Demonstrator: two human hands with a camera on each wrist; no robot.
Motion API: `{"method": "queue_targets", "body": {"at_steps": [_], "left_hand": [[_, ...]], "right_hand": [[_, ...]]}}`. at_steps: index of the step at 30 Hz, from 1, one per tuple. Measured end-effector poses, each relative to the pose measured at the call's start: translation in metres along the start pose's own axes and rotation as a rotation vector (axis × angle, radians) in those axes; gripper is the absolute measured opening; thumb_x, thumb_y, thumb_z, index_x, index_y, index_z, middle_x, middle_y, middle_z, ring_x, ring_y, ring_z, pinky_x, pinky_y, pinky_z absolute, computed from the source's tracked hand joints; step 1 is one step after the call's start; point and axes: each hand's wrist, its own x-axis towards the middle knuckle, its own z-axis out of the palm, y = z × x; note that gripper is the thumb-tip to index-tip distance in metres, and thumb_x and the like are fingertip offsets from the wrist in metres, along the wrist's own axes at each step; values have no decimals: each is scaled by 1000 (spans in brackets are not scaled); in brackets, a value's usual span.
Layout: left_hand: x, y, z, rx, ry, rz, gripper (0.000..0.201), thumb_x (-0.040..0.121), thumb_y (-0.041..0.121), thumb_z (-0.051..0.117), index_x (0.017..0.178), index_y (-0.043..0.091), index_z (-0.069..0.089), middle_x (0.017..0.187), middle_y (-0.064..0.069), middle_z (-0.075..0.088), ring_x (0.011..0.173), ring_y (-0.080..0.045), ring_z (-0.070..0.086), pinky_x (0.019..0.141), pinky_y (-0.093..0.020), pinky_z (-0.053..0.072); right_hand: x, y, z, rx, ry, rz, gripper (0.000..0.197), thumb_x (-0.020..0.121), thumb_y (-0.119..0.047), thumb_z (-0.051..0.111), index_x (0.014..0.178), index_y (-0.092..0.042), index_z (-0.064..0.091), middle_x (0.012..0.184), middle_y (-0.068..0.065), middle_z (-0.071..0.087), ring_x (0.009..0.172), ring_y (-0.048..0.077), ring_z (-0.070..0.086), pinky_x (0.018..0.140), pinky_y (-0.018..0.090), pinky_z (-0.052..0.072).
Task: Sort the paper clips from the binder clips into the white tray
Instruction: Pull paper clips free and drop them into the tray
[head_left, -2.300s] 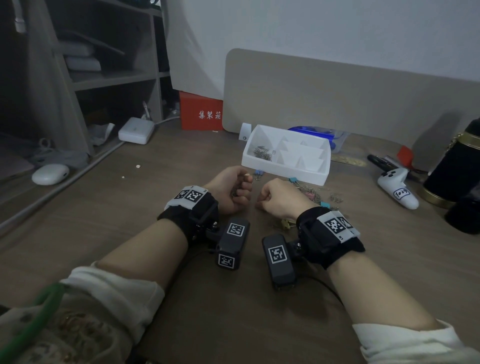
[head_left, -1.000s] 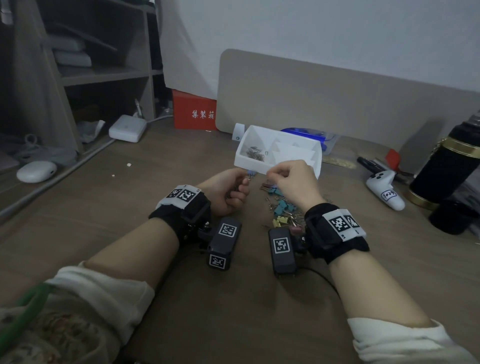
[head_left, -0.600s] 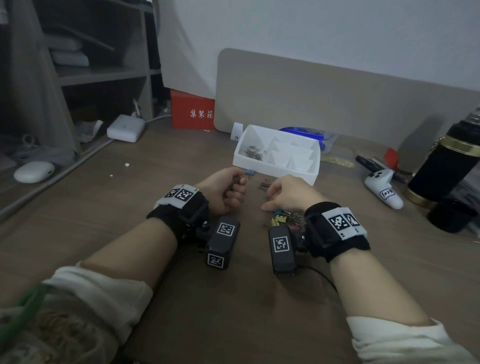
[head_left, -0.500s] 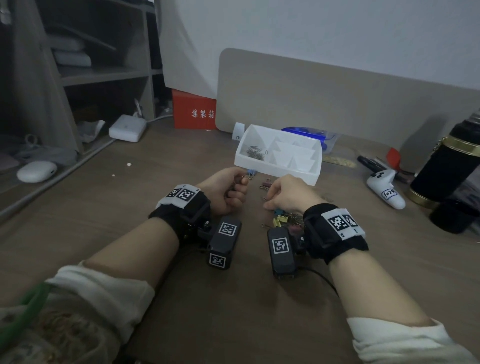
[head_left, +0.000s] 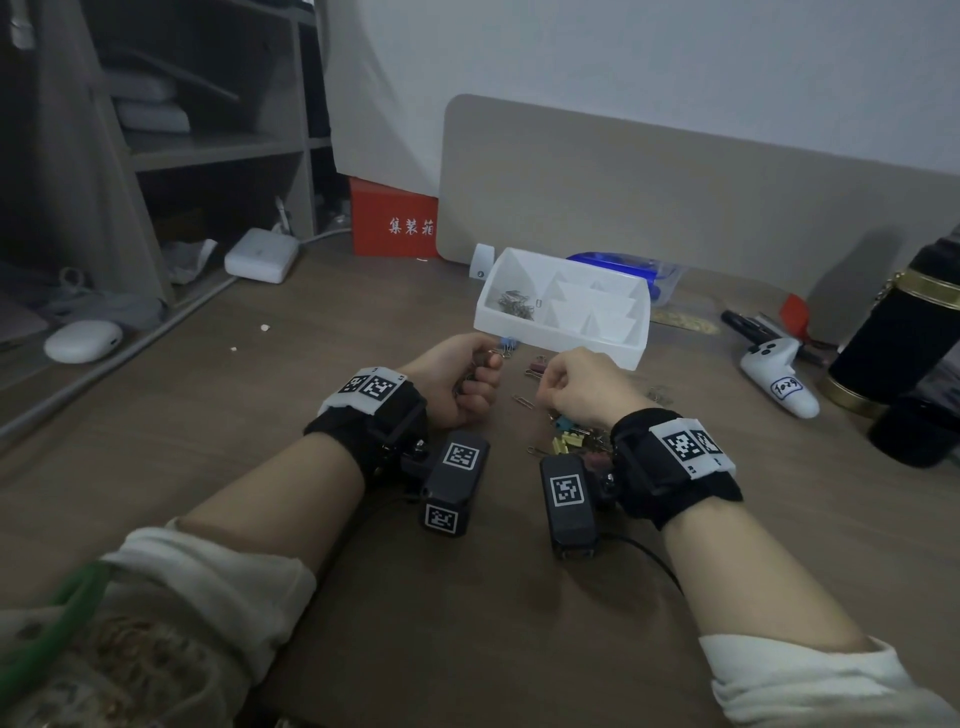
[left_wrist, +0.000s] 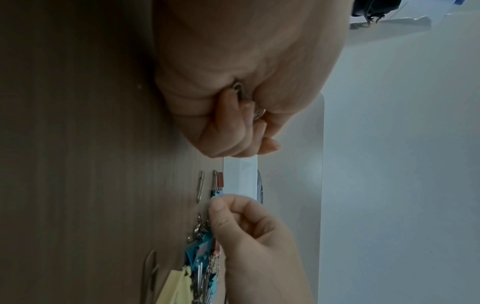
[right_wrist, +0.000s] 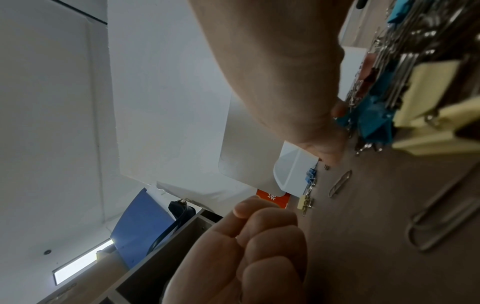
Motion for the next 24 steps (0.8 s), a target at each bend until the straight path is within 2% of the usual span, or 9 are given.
{"method": "queue_targets", "body": {"at_steps": [5,8,13,15,17,21,24], "left_hand": [[2,0,-1,1,-1,-2,36,97,30,36,63,17,37,46,7,25,30,-5,19,28,-15,10],[3,0,-1,-2,-1,2,36,97,30,35,64,17,37,45,7,25,29,-5,19,28,-15,10],[1,0,1,-4,12,5,37,97,30,35,63,15,38,44,6,27,28,-5,20,28,-14,11],[1,0,1,-2,17,6,37,97,30,36,63,15,39,45,6,28,29,-5,20,28,-14,11],[1,0,1,1,19,8,37,97,30,36,64,15,39,45,6,29,29,-5,20,28,-14,11],[1,-1,1,12,25,4,37,97,30,36,64,15,40,45,5,31,29,-5,21,28,-13,12],[1,0,2,15,22,4,37,97,30,36,64,15,40,45,5,31,29,-6,22,27,-13,13]], "right_hand": [[0,-1,-1,53,105,-46,6,91,-28,60,90,-25,66,99,0,67,93,20,60,85,37,52],[0,-3,2,73,50,-89,15,89,-33,64,99,-22,67,95,-3,63,92,17,59,84,35,51],[-2,-9,7,-7,-70,-184,5,83,-25,70,86,-26,66,96,-3,64,91,16,60,82,31,49],[-3,-11,7,-25,-80,-199,9,84,-22,69,79,-27,64,91,-4,64,86,15,59,75,27,44],[-4,-13,6,-43,-97,-204,13,86,-21,66,76,-28,63,88,-5,63,86,15,58,74,26,41],[-6,-15,6,-123,-129,-224,11,89,-23,61,79,-27,61,90,-4,63,92,18,58,83,32,45],[-8,-17,4,-44,-117,-228,13,88,-20,62,77,-27,60,83,-5,64,85,17,60,76,29,46]]}}
